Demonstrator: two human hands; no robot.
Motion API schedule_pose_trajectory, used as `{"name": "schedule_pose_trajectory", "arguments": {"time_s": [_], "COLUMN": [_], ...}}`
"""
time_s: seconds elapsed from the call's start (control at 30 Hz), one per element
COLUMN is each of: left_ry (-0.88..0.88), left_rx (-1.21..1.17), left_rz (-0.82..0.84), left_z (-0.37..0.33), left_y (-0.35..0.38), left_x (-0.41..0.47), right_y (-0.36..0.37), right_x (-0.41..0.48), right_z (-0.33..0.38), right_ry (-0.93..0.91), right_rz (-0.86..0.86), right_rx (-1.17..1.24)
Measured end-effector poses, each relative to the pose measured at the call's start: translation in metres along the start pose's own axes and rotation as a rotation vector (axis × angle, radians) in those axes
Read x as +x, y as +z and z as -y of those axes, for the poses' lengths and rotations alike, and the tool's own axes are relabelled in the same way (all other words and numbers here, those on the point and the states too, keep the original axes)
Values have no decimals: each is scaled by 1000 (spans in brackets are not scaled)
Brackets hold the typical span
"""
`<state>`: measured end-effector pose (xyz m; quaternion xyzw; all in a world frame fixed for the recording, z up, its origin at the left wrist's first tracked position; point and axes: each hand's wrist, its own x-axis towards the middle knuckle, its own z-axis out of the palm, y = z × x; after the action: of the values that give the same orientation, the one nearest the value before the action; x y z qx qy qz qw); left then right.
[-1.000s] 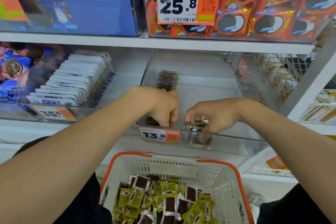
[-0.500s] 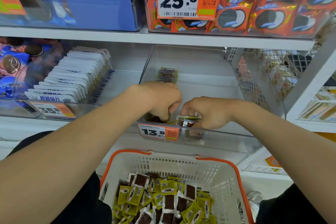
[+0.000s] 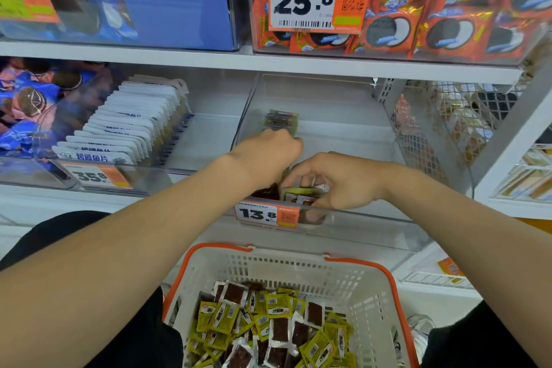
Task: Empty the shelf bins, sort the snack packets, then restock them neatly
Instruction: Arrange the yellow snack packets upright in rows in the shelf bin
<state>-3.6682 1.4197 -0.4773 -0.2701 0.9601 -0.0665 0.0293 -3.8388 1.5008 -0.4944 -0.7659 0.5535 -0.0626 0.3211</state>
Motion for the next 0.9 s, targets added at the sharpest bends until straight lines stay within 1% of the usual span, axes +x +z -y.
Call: {"name": "schedule_pose_trajectory", "arguments": {"time_s": [0.1,0.17,0.27,0.33,0.4,0.47,0.53,0.63,0.73,0.8,0.9], "left_ry": [-19,-28,-63,-47,-57,-75,-79,-76,-79,-97,-121], "left_rx": [-65,-99,-167,-204,-225,-206,-187,-151,-108,-71,34], "left_rz": [17,52,168,257,279,236,162,108,87,63,9], "left_z": [4,6,10,14,14,8,1,-3,-5,-6,-9], "left_y": [1,0,-7,-12,-14,-14,-14,-17,-19,-19,-20], "left_x": [-2,-3,-7,-12,-17,-20,-20,-21,-23,-23,-21], "right_y": [11,13,16,18,21,21,17,7,-1,1,17], "right_x": [10,13,15,18,20,20,19,10,0,1,15], "right_z": [2,2,-1,-4,-4,-3,-3,-2,-1,1,11], "right_ry": [-52,-50,-4,31,49,45,40,47,66,63,11], "right_rz": [-65,-96,-139,-202,-256,-276,-256,-172,-89,-125,-249], "right_rx": [-21,-36,-19,-36,-50,-38,-46,-69,-13,14,16]}}
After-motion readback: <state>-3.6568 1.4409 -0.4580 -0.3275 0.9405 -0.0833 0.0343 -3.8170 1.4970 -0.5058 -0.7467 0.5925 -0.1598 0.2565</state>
